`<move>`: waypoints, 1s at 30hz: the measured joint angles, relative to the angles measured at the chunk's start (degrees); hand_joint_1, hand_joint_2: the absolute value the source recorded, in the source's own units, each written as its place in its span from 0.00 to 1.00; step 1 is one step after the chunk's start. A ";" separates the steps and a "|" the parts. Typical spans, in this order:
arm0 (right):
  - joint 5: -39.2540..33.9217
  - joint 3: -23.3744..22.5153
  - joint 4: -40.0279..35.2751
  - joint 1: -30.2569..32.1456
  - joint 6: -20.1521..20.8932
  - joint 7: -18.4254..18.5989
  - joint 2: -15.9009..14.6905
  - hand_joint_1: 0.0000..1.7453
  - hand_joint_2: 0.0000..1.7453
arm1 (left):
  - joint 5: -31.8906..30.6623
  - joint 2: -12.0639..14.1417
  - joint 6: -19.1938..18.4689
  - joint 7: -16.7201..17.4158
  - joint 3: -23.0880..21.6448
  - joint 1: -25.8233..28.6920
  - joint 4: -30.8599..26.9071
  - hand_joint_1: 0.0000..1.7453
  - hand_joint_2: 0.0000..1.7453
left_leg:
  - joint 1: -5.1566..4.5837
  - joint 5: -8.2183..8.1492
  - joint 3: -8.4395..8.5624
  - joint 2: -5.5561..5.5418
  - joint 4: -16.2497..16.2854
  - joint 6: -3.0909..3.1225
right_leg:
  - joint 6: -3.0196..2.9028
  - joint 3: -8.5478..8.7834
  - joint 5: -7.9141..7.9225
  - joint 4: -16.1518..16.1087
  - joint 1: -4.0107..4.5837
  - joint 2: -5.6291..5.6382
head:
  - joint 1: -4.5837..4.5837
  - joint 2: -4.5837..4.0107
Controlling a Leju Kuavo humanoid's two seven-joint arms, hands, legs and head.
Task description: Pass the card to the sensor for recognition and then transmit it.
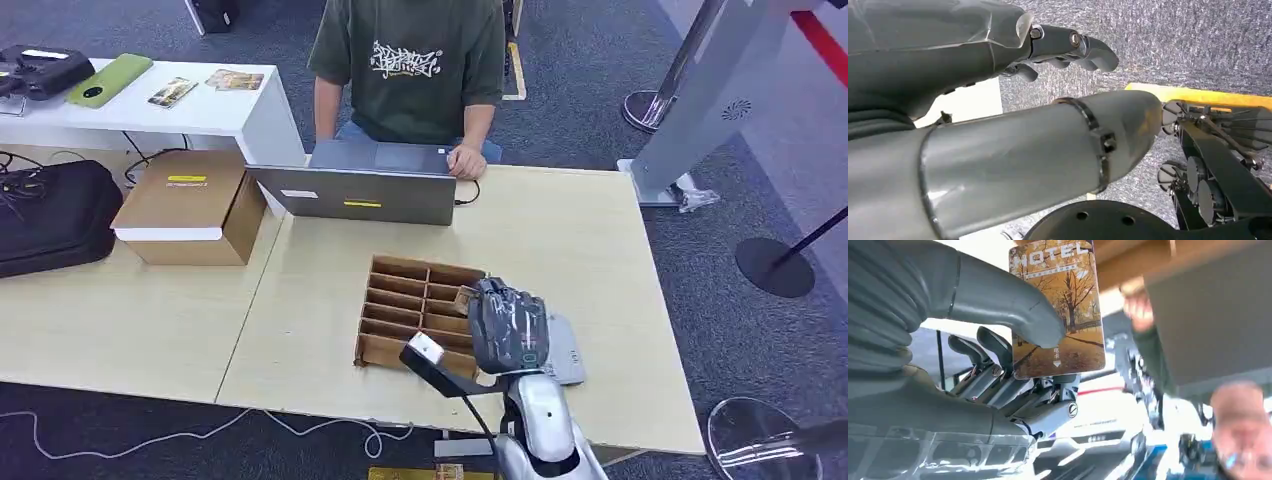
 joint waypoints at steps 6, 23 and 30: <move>-2.93 -2.89 -5.79 1.52 -5.38 -0.55 1.16 1.00 1.00 | 0.00 -0.48 0.13 -0.04 0.11 0.06 0.00 0.00 0.00 | 0.00 0.00 -0.01 0.00 0.00 0.00 | 0.00 -0.01 -0.01 0.00 0.00 0.00 | 0.02 0.00; -54.36 -23.84 -15.80 9.73 -14.03 -12.83 6.64 1.00 1.00 | -0.72 -1.73 0.98 0.33 0.35 0.08 0.02 0.00 0.00 | -0.01 -0.03 0.00 -0.01 0.00 0.03 | 0.01 0.00 -0.01 -0.01 -0.01 -0.03 | 0.00 0.00; -54.62 -28.13 -16.04 10.08 -13.02 -14.12 7.30 1.00 1.00 | -1.40 -1.75 1.11 0.33 -0.02 -0.07 0.02 0.00 0.00 | -0.01 -0.03 -0.01 0.00 0.00 0.03 | 0.00 0.01 -0.01 0.00 0.00 -0.02 | 0.00 0.00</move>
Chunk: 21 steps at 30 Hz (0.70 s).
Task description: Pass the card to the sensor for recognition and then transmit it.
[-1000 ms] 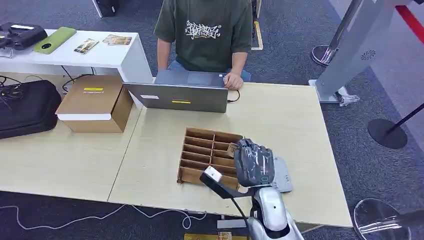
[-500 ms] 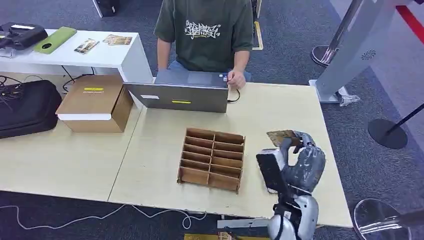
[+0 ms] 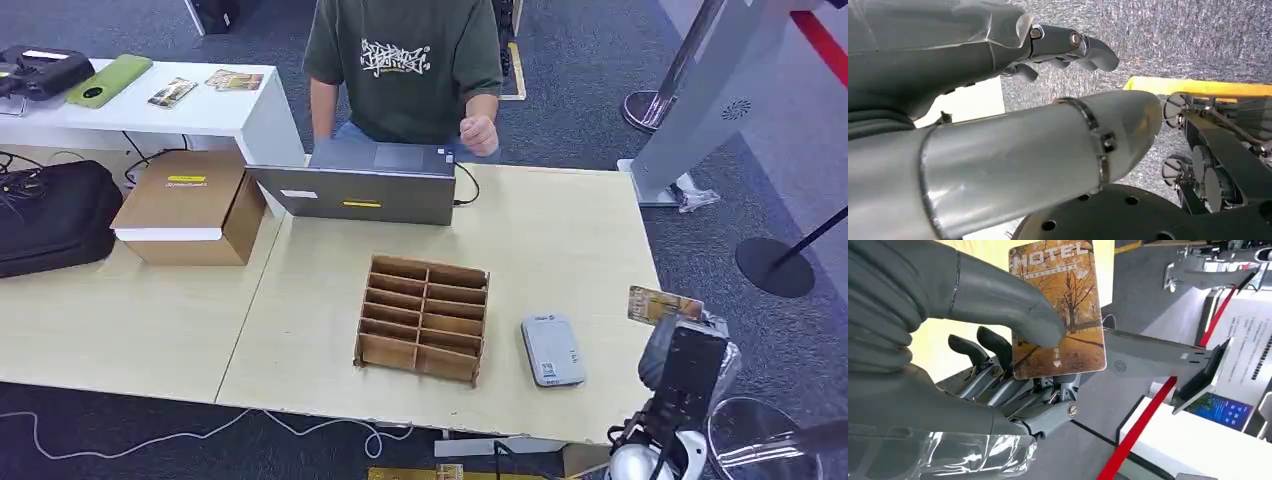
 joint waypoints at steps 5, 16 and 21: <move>3.15 -0.37 0.57 -3.20 -0.81 -1.66 -0.02 1.00 1.00 | -0.59 0.00 0.07 0.00 -0.50 -0.45 0.00 0.00 0.00 | 0.00 0.01 0.02 0.00 0.00 0.00 | 0.00 0.06 0.01 0.01 0.00 -0.01 | 0.02 0.00; 16.95 1.99 12.26 -22.78 -1.33 3.10 0.96 1.00 1.00 | -2.38 0.17 0.11 -0.35 -2.99 -0.88 0.00 0.00 0.00 | 0.01 0.17 0.08 0.15 0.00 -0.06 | -0.09 0.03 0.20 0.05 0.00 0.11 | 0.00 0.00; 23.48 3.32 23.14 -33.97 -4.62 4.13 1.20 1.00 1.00 | -4.05 0.39 1.05 -0.13 -4.37 -1.36 -0.02 0.00 0.00 | 0.01 0.26 0.07 0.14 0.01 -0.11 | -0.10 0.00 0.23 0.13 0.00 0.12 | 0.02 0.00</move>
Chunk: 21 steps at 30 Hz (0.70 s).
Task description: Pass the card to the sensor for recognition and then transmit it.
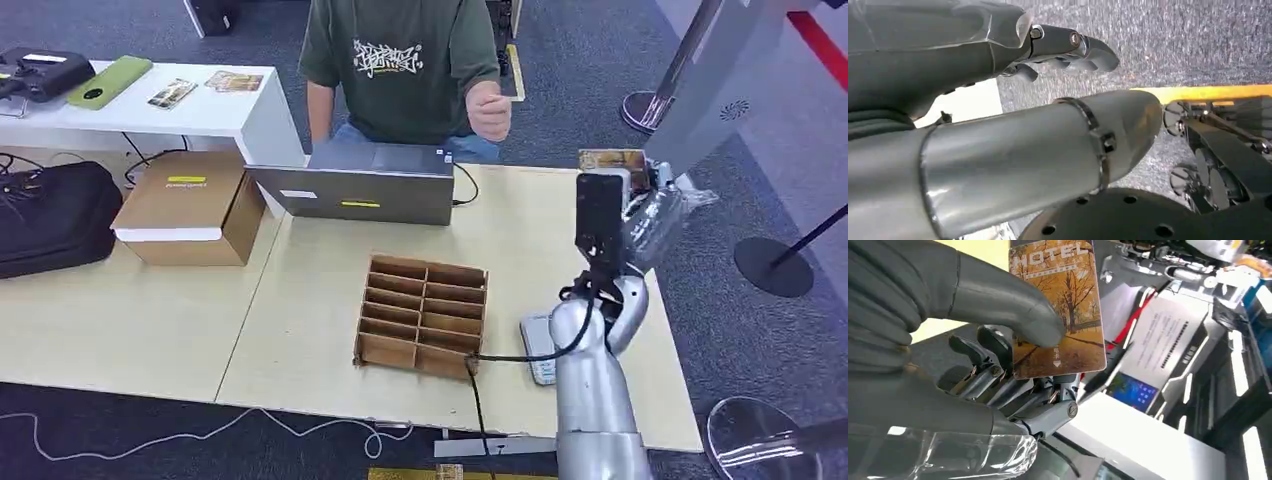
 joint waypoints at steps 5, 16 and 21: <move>9.16 1.42 15.58 -12.30 -2.31 4.21 -0.35 1.00 1.00 | -2.97 0.41 0.41 0.15 -0.61 -0.69 -0.02 0.00 0.00 | 0.00 0.04 0.01 0.01 0.01 -0.05 | -0.05 -0.04 0.07 0.01 0.00 0.02 | -0.02 0.00; 25.97 4.02 36.61 -25.88 -3.45 14.27 -1.16 1.00 1.00 | -7.77 1.03 0.46 0.15 -1.38 -1.05 -0.13 0.00 0.00 | 0.00 0.03 -0.04 -0.02 0.02 -0.05 | -0.04 -0.09 0.07 0.00 0.00 0.00 | 0.00 0.00; 28.10 4.41 40.97 -28.14 -3.47 15.56 -1.33 1.00 1.00 | -8.28 1.09 0.44 0.17 -1.38 -1.27 -0.20 0.00 0.00 | 0.00 0.03 -0.03 -0.02 0.02 -0.05 | -0.04 -0.08 0.07 0.00 0.00 0.00 | 0.00 0.00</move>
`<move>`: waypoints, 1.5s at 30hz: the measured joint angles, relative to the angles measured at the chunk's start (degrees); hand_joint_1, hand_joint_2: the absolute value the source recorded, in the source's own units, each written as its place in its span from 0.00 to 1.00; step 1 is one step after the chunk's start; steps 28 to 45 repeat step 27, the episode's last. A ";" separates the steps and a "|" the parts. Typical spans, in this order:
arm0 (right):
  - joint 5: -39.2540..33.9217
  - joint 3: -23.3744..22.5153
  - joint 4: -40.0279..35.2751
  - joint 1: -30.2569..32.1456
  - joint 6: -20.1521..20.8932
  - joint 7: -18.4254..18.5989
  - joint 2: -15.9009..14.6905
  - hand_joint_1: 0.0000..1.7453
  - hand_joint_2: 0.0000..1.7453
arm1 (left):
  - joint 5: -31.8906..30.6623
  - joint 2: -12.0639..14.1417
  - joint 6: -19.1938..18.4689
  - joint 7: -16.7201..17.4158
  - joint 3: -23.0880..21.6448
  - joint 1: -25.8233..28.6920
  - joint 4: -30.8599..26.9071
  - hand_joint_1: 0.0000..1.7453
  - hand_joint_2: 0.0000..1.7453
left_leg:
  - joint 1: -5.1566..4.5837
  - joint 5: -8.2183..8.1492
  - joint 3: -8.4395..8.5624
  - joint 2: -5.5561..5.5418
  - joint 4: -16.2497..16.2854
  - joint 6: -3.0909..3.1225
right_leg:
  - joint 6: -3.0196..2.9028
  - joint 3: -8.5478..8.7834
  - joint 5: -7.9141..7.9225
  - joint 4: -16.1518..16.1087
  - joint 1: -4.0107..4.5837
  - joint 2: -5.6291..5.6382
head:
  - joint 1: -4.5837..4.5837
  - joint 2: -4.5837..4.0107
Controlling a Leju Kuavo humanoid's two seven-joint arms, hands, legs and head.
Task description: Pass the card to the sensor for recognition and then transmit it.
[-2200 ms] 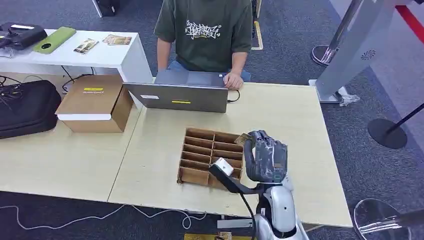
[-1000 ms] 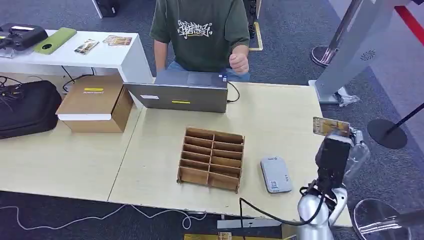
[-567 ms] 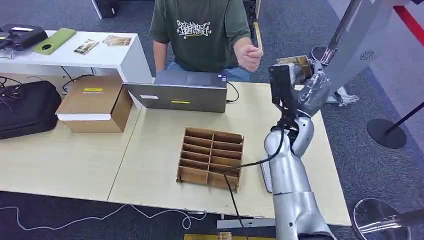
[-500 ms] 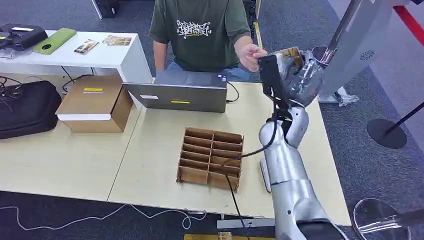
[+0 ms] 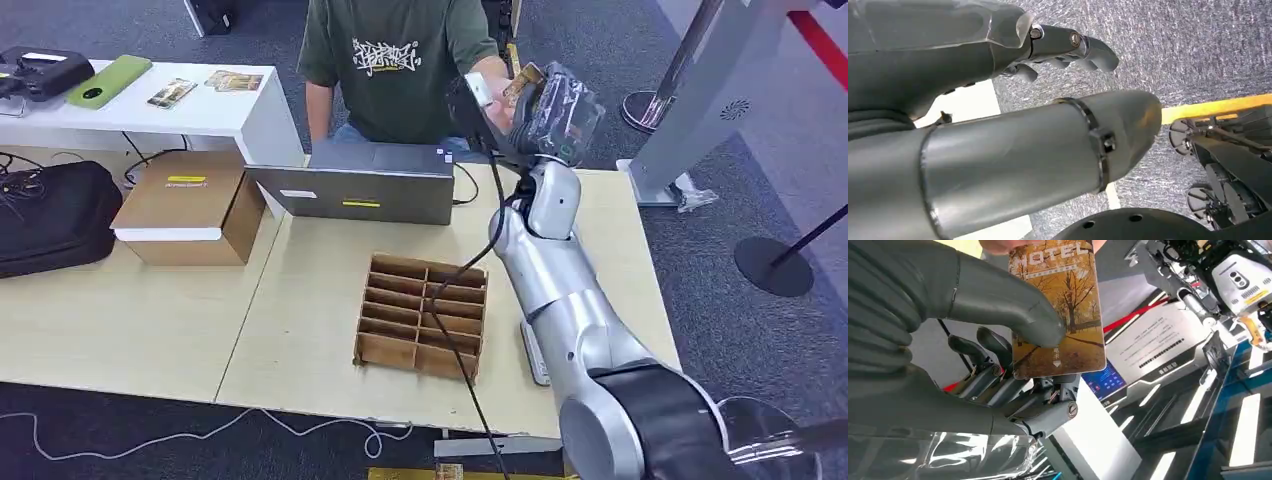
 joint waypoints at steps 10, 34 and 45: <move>1.16 0.04 4.27 -1.75 -0.02 -0.26 0.00 1.00 1.00 | 0.66 0.24 -0.39 0.13 -0.02 -0.01 -0.46 0.00 0.00 | 0.01 0.00 -0.01 -0.01 0.00 0.00 | 0.00 0.00 0.00 0.01 0.00 0.00 | 0.00 0.00; 2.03 0.04 7.50 -2.72 -0.02 -1.05 0.29 0.00 1.00 | 1.05 0.46 -0.66 0.13 -0.02 0.00 -0.46 0.00 0.00 | 0.00 0.00 0.00 -0.01 0.00 0.00 | 0.00 0.00 0.01 0.01 0.00 -0.01 | -0.02 0.00; 2.03 0.04 7.50 -2.72 -0.02 -1.05 0.29 0.00 1.00 | 1.05 0.46 -0.66 0.13 -0.02 0.00 -0.46 0.00 0.00 | 0.00 0.00 0.00 -0.01 0.00 0.00 | 0.00 0.00 0.01 0.01 0.00 -0.01 | -0.02 0.00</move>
